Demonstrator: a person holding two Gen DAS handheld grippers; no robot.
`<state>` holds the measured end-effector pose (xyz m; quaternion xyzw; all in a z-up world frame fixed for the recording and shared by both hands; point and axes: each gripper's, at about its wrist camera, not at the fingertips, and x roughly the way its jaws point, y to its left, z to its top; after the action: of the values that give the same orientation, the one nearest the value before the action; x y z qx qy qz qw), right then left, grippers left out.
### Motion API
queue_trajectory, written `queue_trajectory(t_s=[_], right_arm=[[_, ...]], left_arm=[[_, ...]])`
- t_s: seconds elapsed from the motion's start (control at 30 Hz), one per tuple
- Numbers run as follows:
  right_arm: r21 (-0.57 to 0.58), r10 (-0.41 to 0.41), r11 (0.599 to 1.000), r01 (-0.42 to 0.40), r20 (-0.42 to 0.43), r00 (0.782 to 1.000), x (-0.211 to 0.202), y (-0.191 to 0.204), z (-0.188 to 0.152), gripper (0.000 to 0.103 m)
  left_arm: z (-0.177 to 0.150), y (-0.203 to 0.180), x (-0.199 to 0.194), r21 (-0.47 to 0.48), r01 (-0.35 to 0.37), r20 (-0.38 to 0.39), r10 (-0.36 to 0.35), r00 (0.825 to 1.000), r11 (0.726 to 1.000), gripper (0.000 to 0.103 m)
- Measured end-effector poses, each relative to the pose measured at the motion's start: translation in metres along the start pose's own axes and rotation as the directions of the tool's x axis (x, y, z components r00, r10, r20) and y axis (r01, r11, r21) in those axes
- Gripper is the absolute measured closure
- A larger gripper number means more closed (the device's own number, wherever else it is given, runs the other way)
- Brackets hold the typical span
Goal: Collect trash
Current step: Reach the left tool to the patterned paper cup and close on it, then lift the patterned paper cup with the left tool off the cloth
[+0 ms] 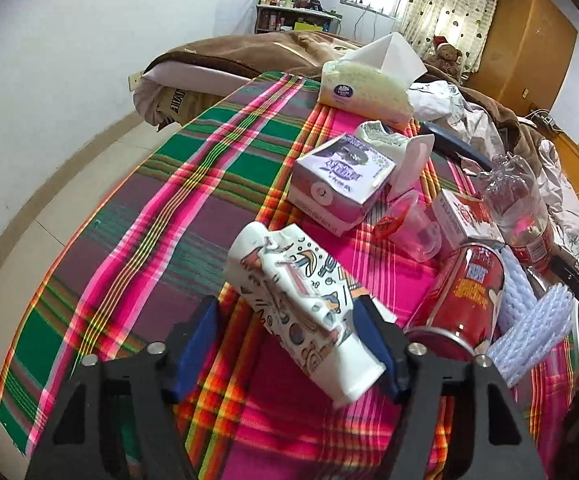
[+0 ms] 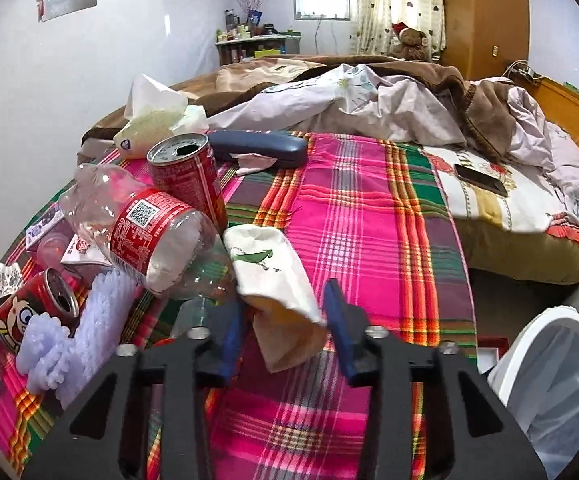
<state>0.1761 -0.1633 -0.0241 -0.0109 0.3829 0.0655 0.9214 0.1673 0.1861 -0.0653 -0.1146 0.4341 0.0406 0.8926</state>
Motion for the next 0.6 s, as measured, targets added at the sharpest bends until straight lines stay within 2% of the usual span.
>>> queue_trajectory(t_s=[0.07, 0.3, 0.6], right_arm=[[0.002, 0.0, 1.0, 0.0, 0.002, 1.0, 0.001, -0.002, 0.002, 0.078], [0.015, -0.012, 1.0, 0.011, 0.044, 0.999, -0.008, -0.006, 0.002, 0.084], [0.045, -0.022, 0.999, 0.015, 0.164, 0.986, -0.051, -0.014, -0.002, 0.085]], left_arm=[[0.003, -0.002, 0.002, -0.003, 0.018, -0.003, -0.018, 1.0, 1.0, 0.052], [0.006, -0.009, -0.002, -0.006, 0.049, 0.021, -0.049, 0.999, 0.999, 0.081], [-0.001, -0.021, -0.03, 0.008, 0.053, 0.089, -0.054, 0.995, 0.999, 0.082]])
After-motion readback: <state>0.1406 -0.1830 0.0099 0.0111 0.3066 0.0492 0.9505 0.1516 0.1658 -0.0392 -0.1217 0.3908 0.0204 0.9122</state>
